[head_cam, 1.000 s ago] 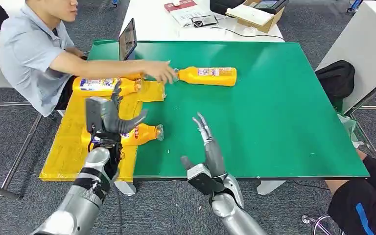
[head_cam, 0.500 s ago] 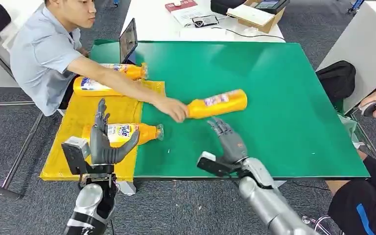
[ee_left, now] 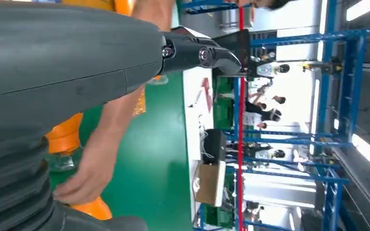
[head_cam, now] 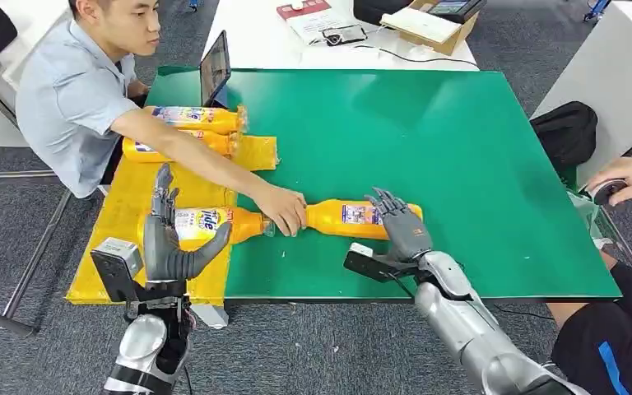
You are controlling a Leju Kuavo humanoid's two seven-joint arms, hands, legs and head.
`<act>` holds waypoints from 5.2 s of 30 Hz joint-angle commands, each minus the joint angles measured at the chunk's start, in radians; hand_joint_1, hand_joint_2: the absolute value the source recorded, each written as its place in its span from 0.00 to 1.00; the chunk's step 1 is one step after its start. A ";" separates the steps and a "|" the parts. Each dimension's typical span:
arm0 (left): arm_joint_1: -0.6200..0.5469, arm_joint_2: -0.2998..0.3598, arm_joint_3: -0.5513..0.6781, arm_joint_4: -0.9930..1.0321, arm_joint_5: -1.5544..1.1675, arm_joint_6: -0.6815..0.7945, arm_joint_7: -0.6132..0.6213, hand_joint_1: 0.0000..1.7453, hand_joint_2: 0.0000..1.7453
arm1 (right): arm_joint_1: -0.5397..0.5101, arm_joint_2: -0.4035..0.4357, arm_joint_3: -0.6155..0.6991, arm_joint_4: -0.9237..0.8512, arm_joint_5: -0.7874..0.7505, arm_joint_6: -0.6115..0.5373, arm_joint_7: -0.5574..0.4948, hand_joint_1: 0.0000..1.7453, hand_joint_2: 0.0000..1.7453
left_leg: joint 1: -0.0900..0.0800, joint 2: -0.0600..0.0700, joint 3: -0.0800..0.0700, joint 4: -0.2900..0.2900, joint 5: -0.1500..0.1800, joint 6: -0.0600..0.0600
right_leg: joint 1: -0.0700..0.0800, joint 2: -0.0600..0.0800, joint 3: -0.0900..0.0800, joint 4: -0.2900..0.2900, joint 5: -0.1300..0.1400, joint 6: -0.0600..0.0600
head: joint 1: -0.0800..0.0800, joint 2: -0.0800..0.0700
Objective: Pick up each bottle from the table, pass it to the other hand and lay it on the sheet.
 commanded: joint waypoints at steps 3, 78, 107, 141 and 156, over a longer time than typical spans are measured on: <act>-0.035 0.043 -0.035 0.032 0.026 -0.035 0.015 0.00 1.00 | -0.116 0.027 0.003 0.215 0.026 0.048 0.035 0.00 1.00 | 0.001 0.001 0.005 0.000 -0.002 -0.002 | 0.001 0.002 0.004 0.000 -0.001 -0.003 | 0.000 0.000; 0.082 0.020 0.005 0.240 0.154 -0.478 -0.091 0.00 1.00 | 0.213 0.170 -0.187 -0.361 -0.657 0.346 -0.282 1.00 1.00 | 0.002 0.002 0.005 0.000 -0.004 -0.002 | 0.002 0.003 0.003 0.000 -0.003 -0.003 | 0.000 0.000; -0.041 -0.019 -0.128 0.209 0.313 -0.509 -0.067 0.00 1.00 | 0.223 0.313 0.195 -0.121 -0.732 0.324 -0.282 1.00 1.00 | 0.002 0.000 0.004 0.000 -0.003 -0.002 | 0.002 0.001 0.003 0.000 -0.004 -0.004 | 0.000 0.000; 0.007 0.069 -0.080 0.171 0.271 -0.490 0.119 1.00 1.00 | 0.277 0.231 0.071 -0.142 -0.598 0.224 -0.257 0.00 1.00 | 0.002 0.001 0.003 -0.001 -0.002 -0.001 | 0.001 0.001 0.001 -0.001 -0.002 -0.002 | 0.000 0.000; -0.032 0.074 -0.073 0.224 0.046 -0.298 0.099 1.00 1.00 | 0.281 0.238 0.017 -0.220 -0.525 0.216 -0.233 0.00 1.00 | 0.001 0.001 0.003 -0.001 -0.003 -0.001 | 0.001 0.002 0.001 0.000 -0.003 -0.003 | 0.000 0.000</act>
